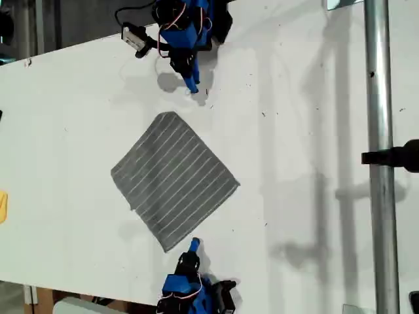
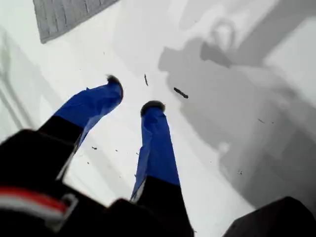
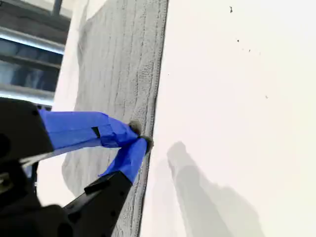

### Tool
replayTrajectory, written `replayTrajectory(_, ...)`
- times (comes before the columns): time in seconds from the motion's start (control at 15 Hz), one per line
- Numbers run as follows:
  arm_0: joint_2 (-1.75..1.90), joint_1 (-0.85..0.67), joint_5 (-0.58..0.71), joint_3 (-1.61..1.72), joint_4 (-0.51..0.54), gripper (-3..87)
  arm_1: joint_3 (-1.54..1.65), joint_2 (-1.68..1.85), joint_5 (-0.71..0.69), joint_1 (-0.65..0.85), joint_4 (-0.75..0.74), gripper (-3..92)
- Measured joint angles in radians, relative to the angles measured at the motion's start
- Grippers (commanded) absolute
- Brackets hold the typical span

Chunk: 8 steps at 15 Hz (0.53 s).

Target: Grasp corners of a towel and fold twice.

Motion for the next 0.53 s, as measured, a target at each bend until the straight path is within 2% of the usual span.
replayTrajectory(0.07, 0.000, 0.003, -0.012, 0.000, 0.000, -2.9, 0.000, 0.000, 0.000, 0.000, 0.000, 3.2)
replayTrajectory(0.13, 0.000, 0.058, -0.132, 0.000, 0.000, -2.9, 0.000, 0.000, 0.000, 0.011, 0.000, 1.5)
replayTrajectory(0.2, 0.000, 0.069, -0.322, 0.000, 0.000, -2.9, 0.000, 0.000, 0.000, 0.017, 0.000, 0.1)
replayTrajectory(0.27, 0.000, 0.063, -0.431, 0.000, 0.000, -2.9, 0.000, 0.000, 0.000, 0.026, 0.000, -0.2)
replayTrajectory(0.53, 0.000, 0.011, -0.456, 0.000, 0.000, -2.9, 0.000, 0.000, 0.000, 0.049, 0.000, -0.2)
